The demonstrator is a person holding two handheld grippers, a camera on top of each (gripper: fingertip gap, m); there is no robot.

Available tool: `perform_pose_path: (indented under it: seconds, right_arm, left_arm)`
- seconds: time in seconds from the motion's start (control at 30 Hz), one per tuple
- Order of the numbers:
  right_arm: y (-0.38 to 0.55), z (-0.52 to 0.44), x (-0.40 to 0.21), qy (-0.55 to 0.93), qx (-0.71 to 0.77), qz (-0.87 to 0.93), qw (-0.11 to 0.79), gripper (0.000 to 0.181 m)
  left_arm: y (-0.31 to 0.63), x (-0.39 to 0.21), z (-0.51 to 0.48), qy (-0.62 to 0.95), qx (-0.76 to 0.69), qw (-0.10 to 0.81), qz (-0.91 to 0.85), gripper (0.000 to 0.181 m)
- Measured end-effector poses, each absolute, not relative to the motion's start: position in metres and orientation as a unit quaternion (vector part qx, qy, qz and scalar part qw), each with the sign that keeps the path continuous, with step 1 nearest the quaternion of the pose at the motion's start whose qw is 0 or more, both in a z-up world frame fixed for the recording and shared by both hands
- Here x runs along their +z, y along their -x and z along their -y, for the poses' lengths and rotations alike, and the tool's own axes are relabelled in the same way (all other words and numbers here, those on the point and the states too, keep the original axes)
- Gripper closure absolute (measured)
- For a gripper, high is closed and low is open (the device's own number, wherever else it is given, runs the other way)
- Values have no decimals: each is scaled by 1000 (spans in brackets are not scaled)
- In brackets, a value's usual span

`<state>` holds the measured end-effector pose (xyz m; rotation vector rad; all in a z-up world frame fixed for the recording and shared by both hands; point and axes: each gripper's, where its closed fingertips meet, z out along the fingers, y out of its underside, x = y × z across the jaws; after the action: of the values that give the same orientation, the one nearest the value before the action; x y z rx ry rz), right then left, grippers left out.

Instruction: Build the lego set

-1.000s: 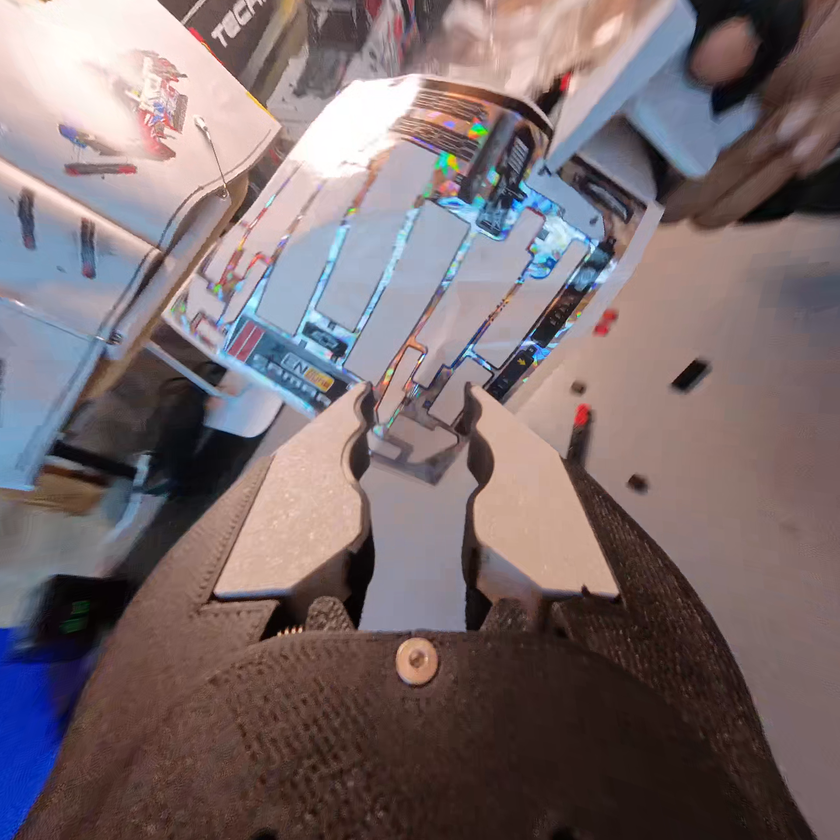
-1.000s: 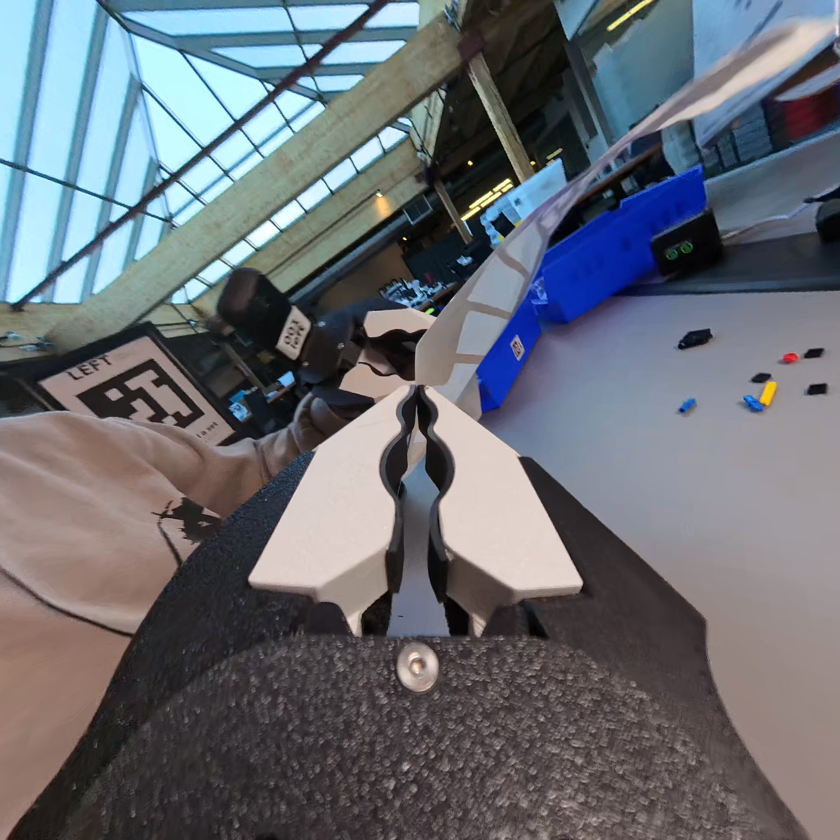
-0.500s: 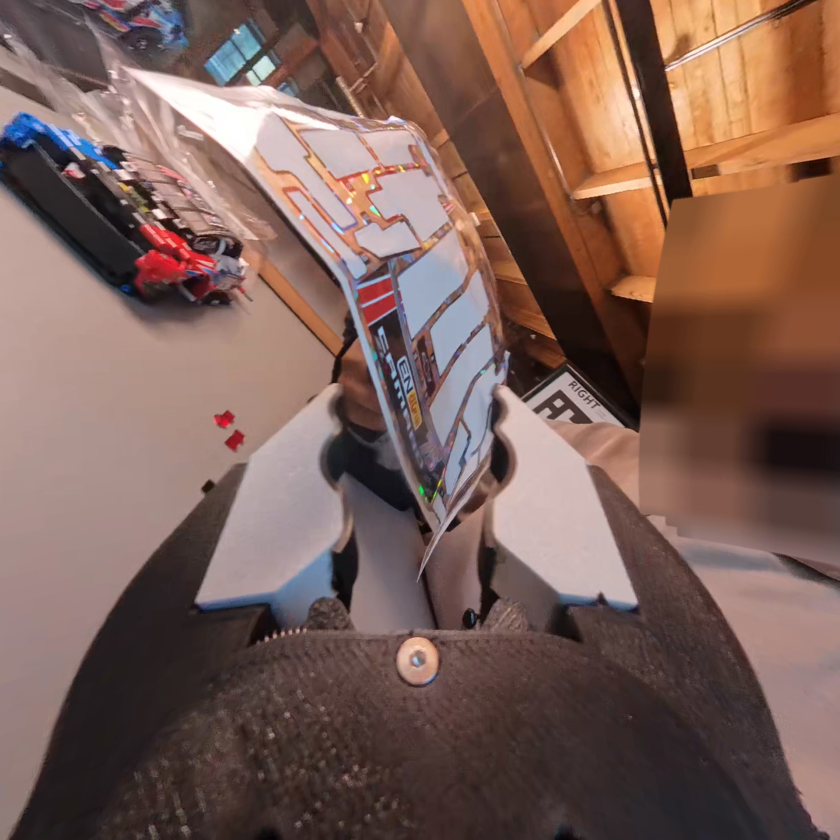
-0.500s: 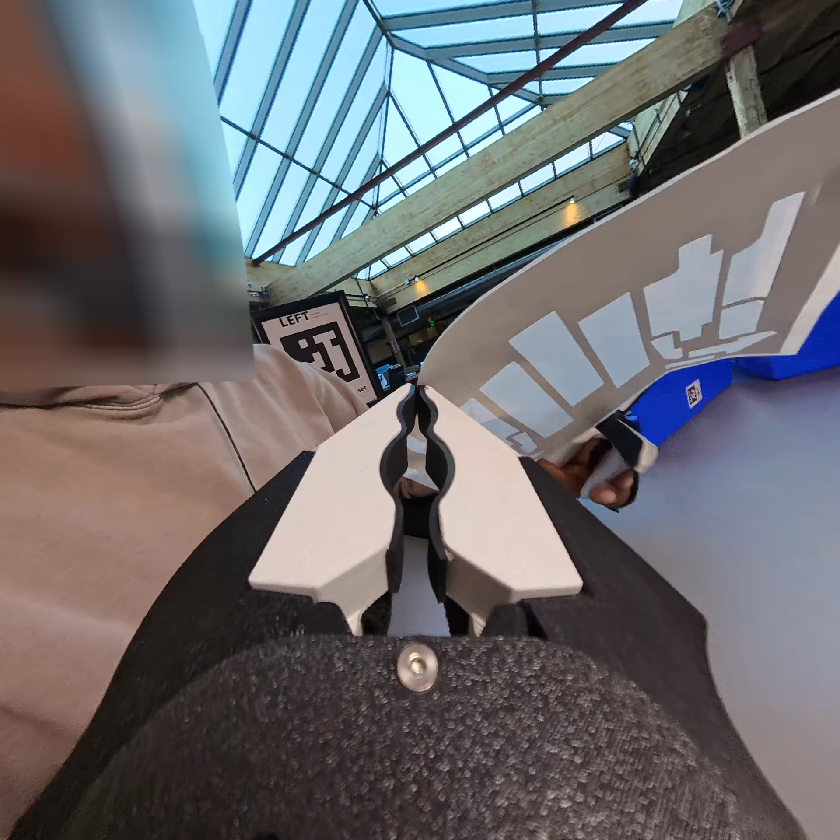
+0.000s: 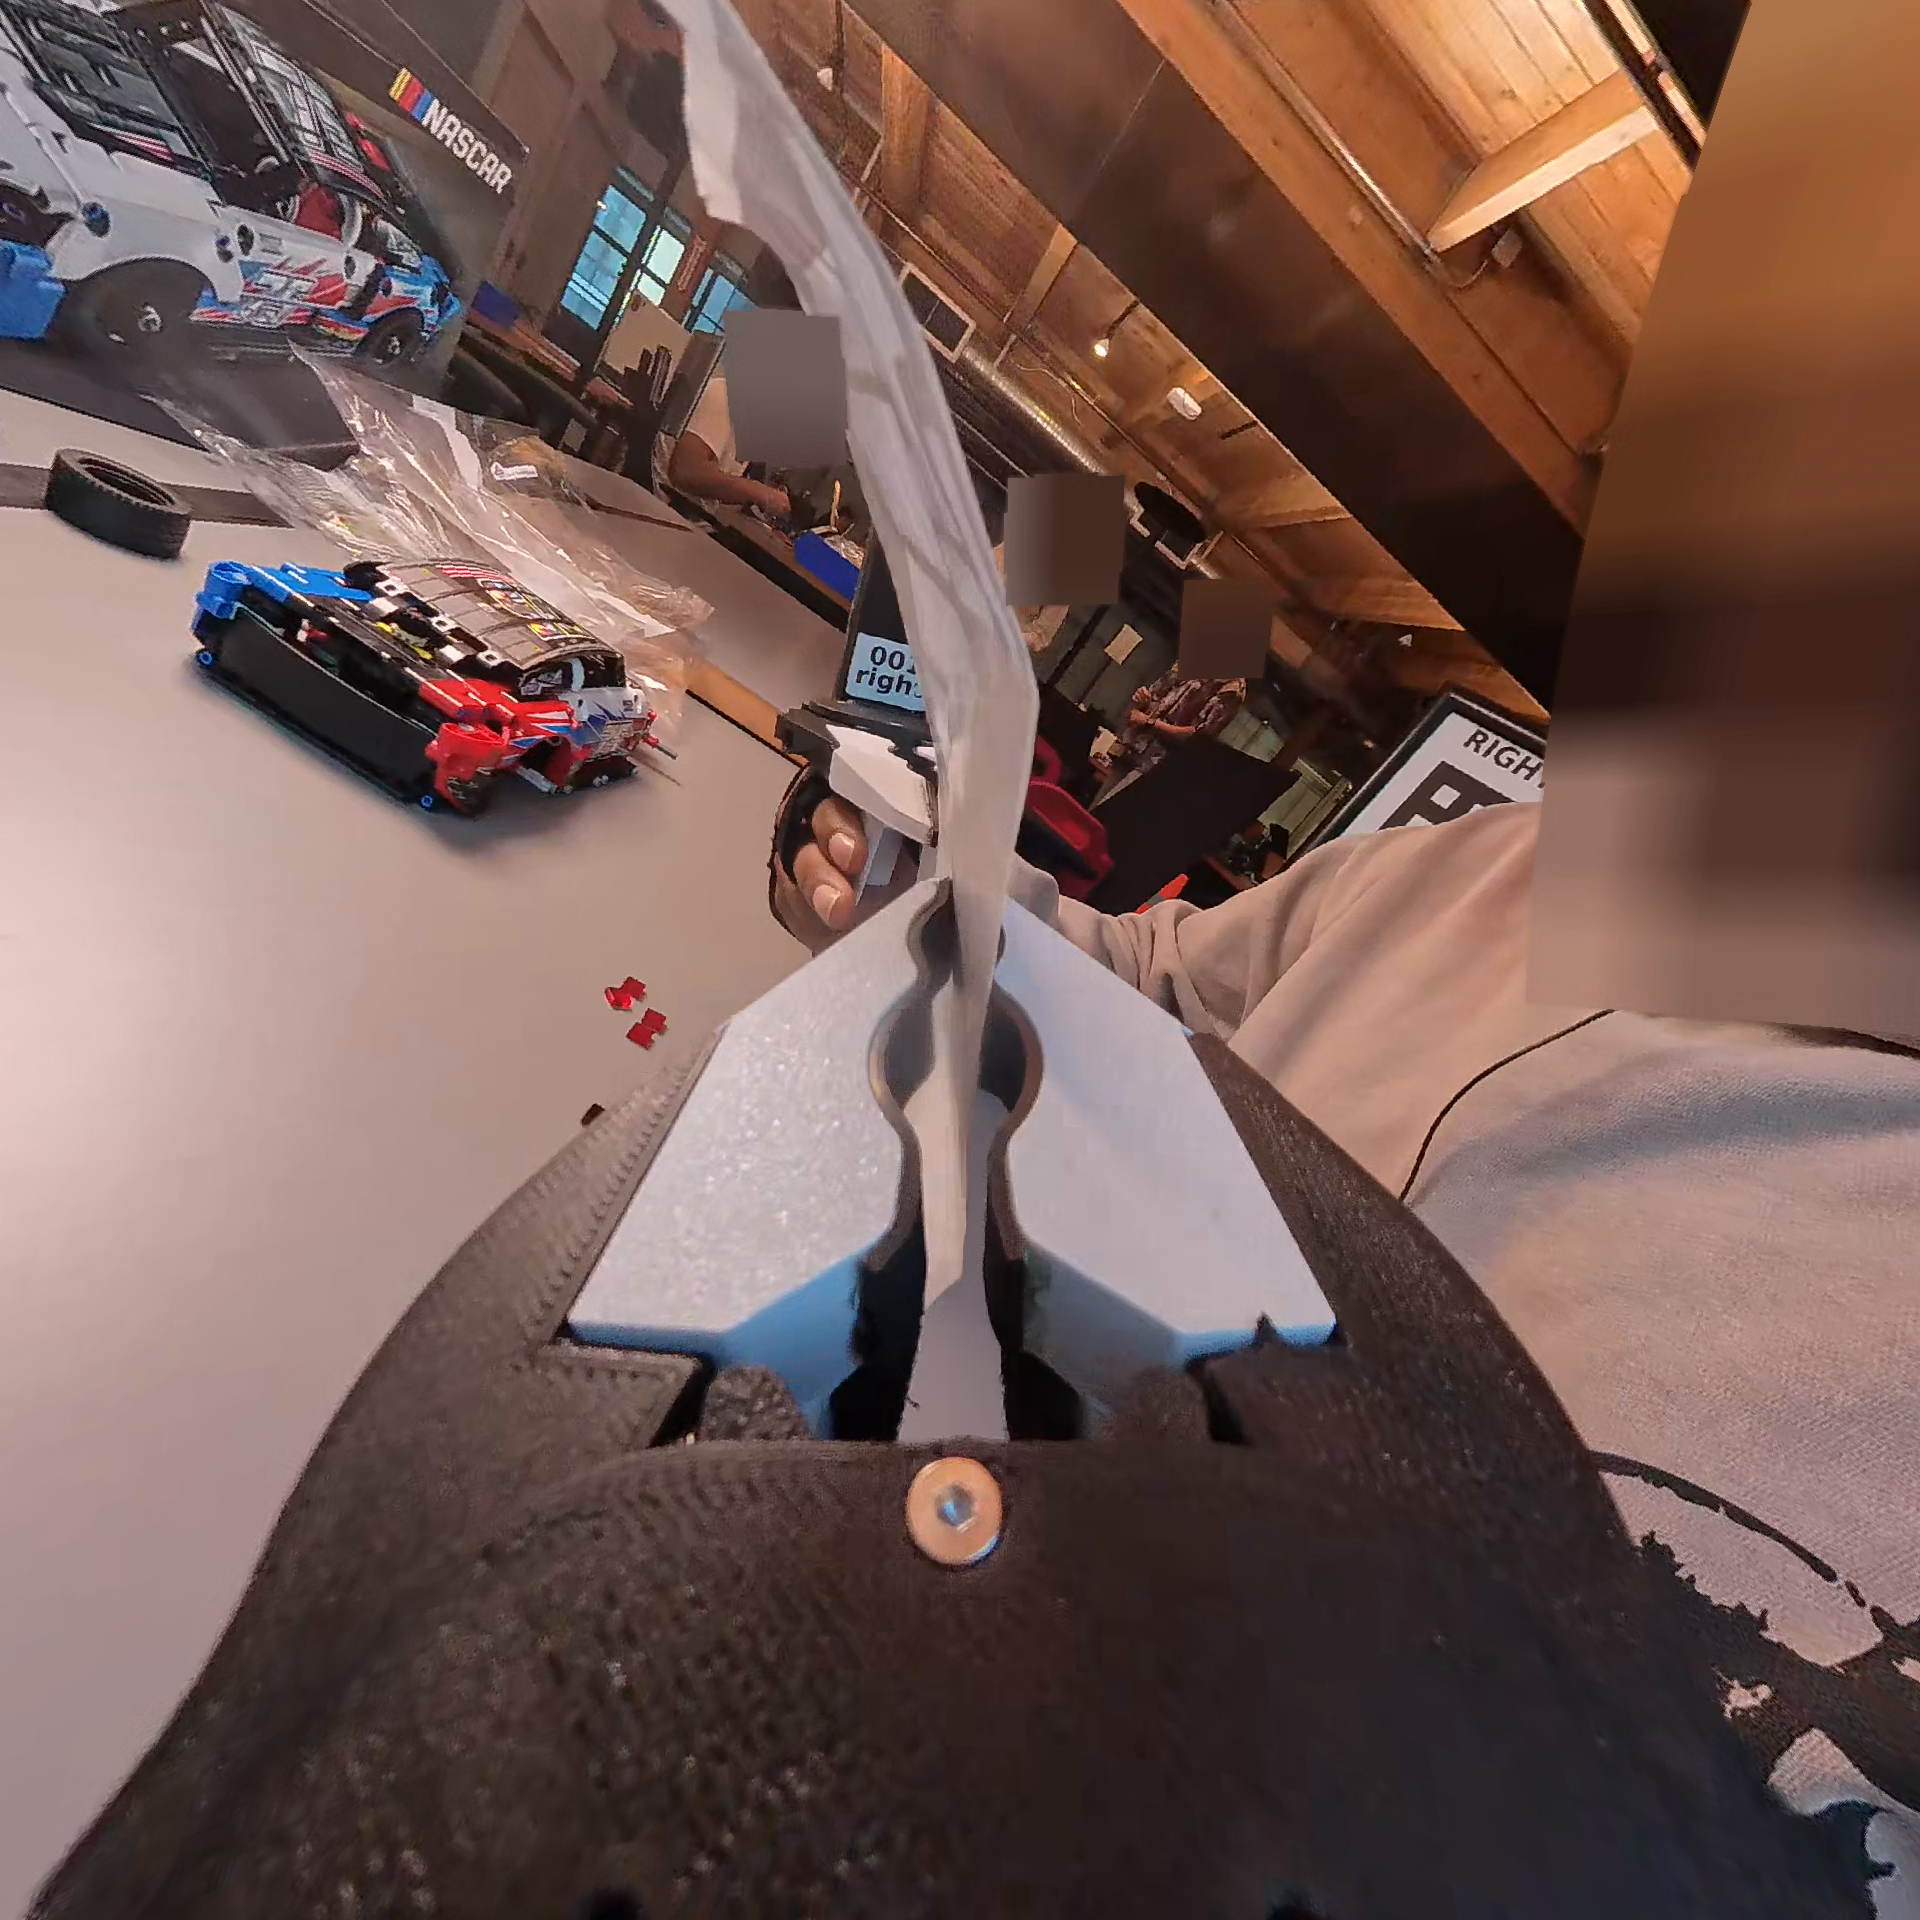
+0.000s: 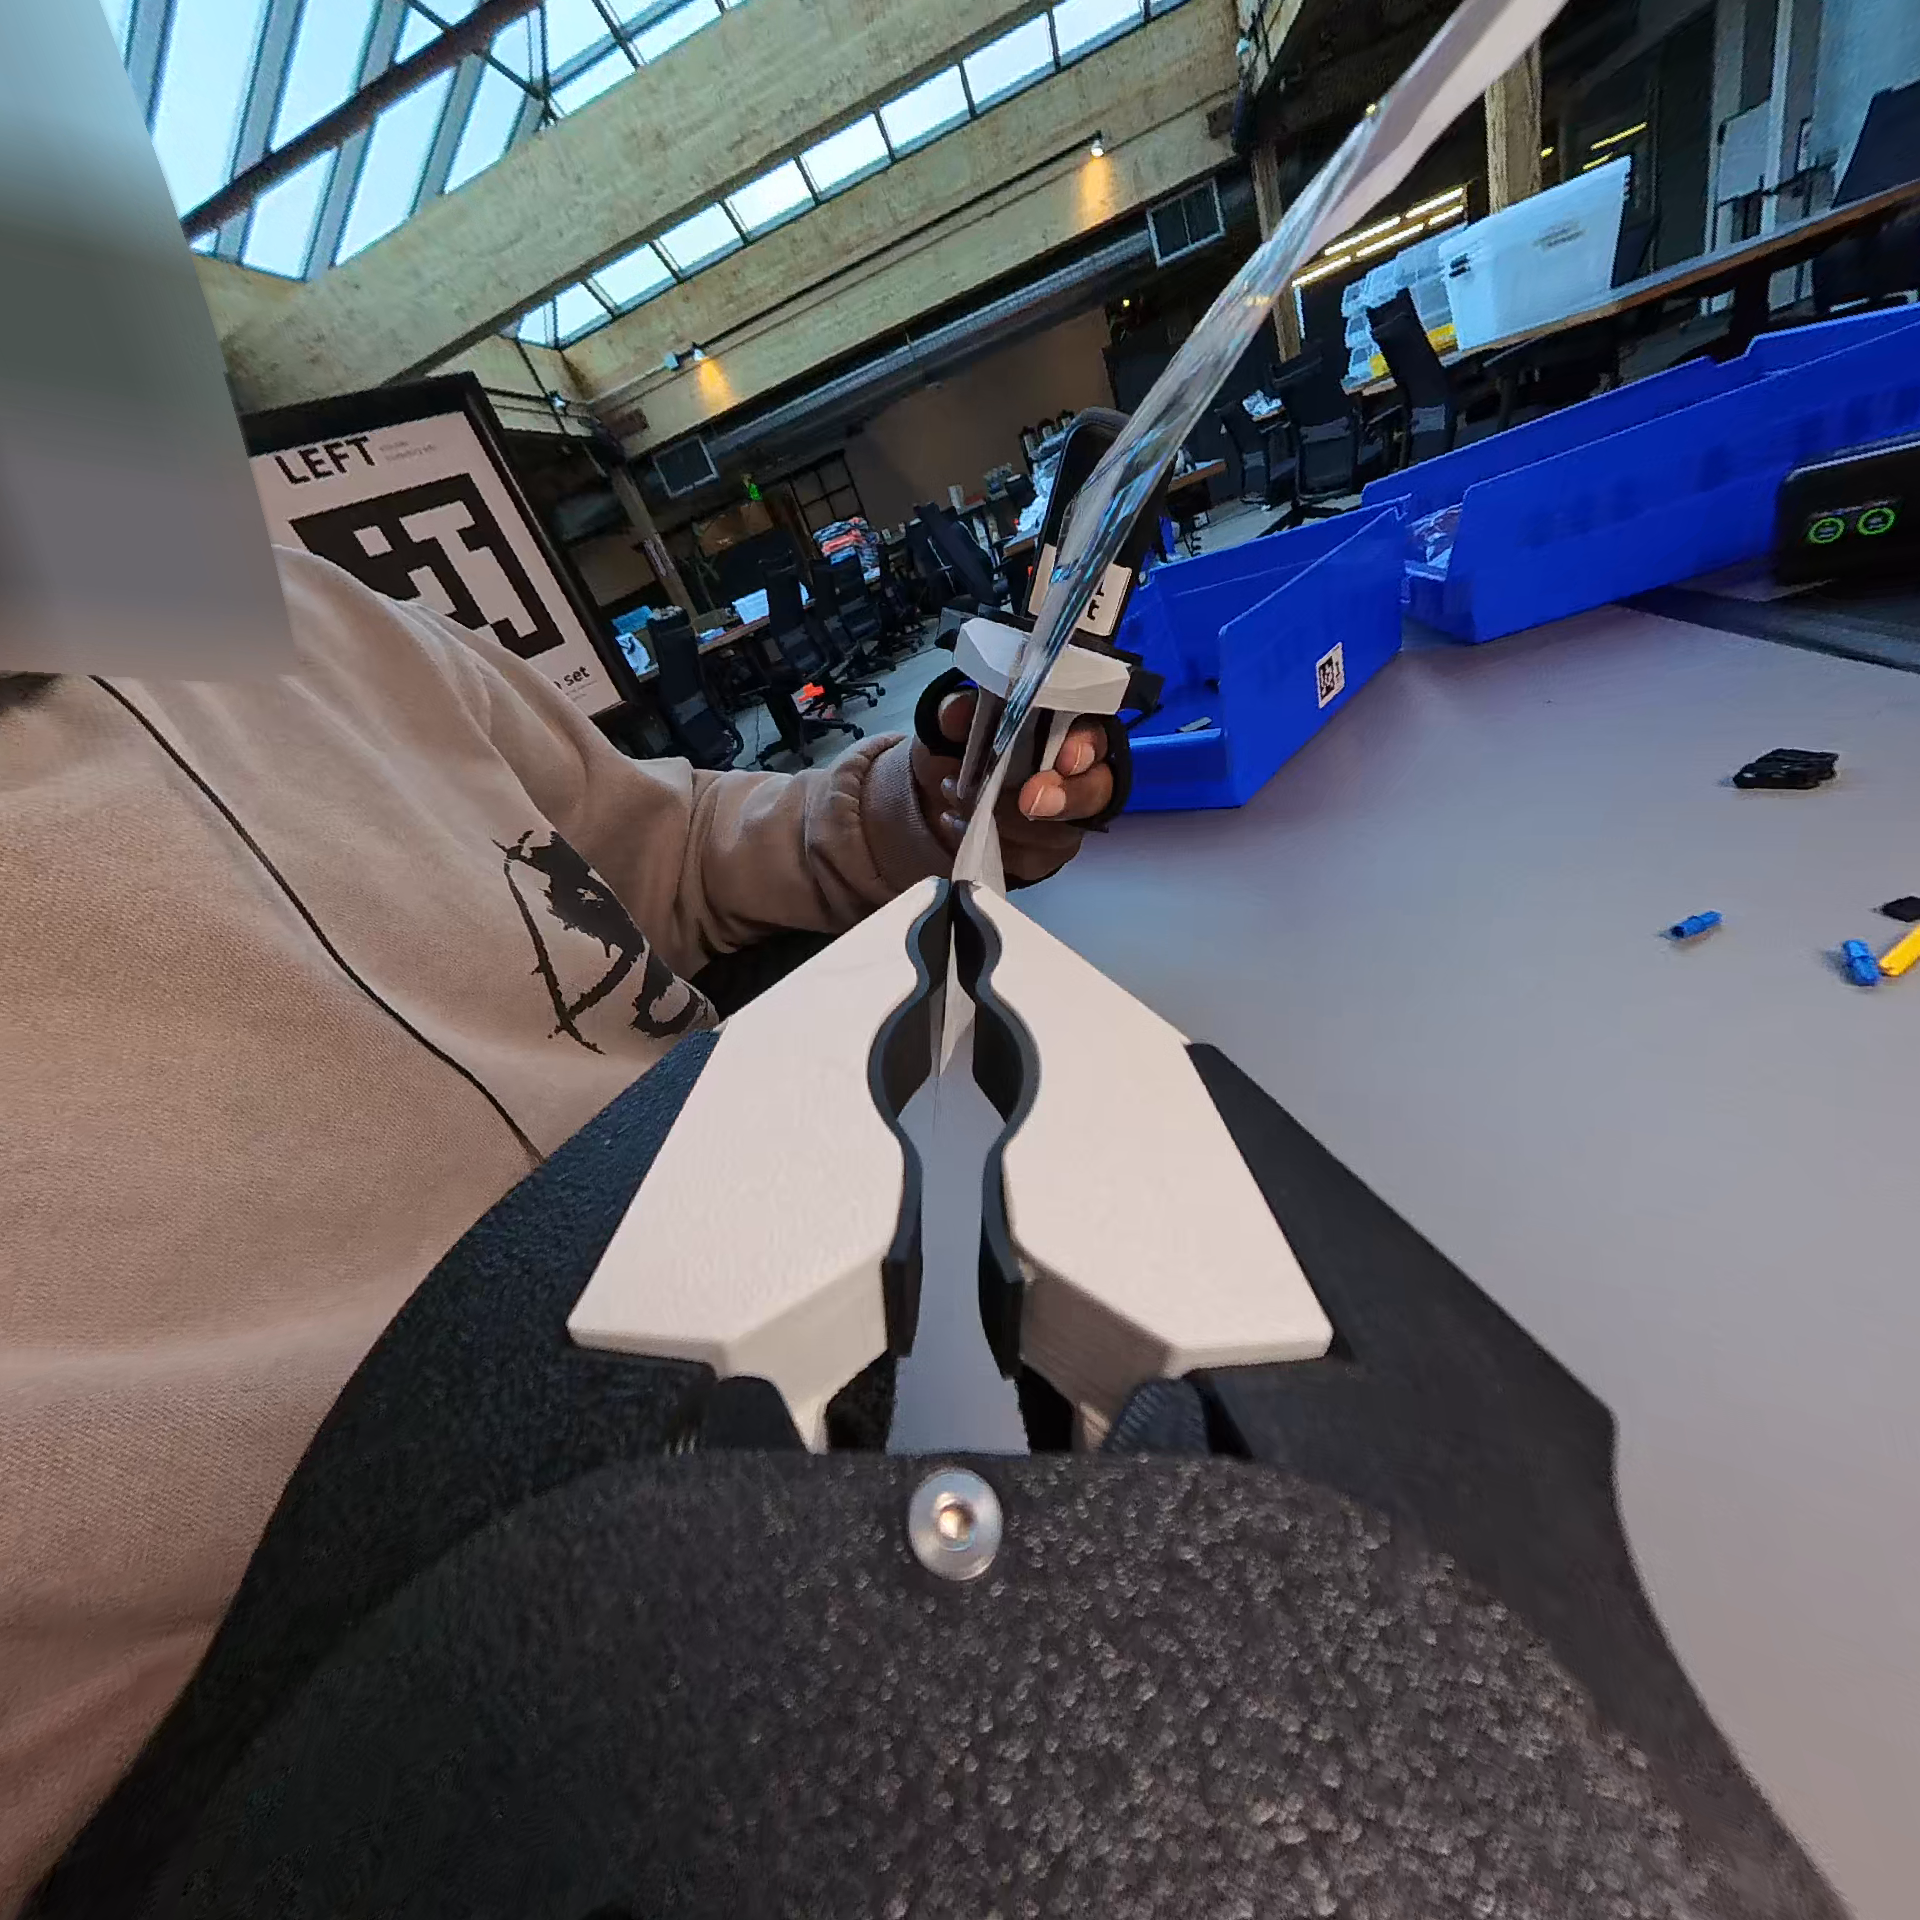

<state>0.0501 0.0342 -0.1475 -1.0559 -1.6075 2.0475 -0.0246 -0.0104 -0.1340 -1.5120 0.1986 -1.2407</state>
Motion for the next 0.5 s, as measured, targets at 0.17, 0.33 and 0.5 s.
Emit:
perform_pose_path:
  seconds: [0.17, 0.33, 0.5]
  right_arm:
    - [-48, -34, -147, 377, 727, 552, 155, 173]
    - [-44, -32, -146, 385, 728, 545, 157, 168]
    - [-41, -34, -146, 397, 728, 535, 163, 169]
  left_arm:
    - [26, -136, 12, 640, -531, 550, -80, 181]
    - [24, -138, 12, 643, -529, 547, -83, 181]
    - [18, -142, 12, 650, -527, 540, -87, 181]
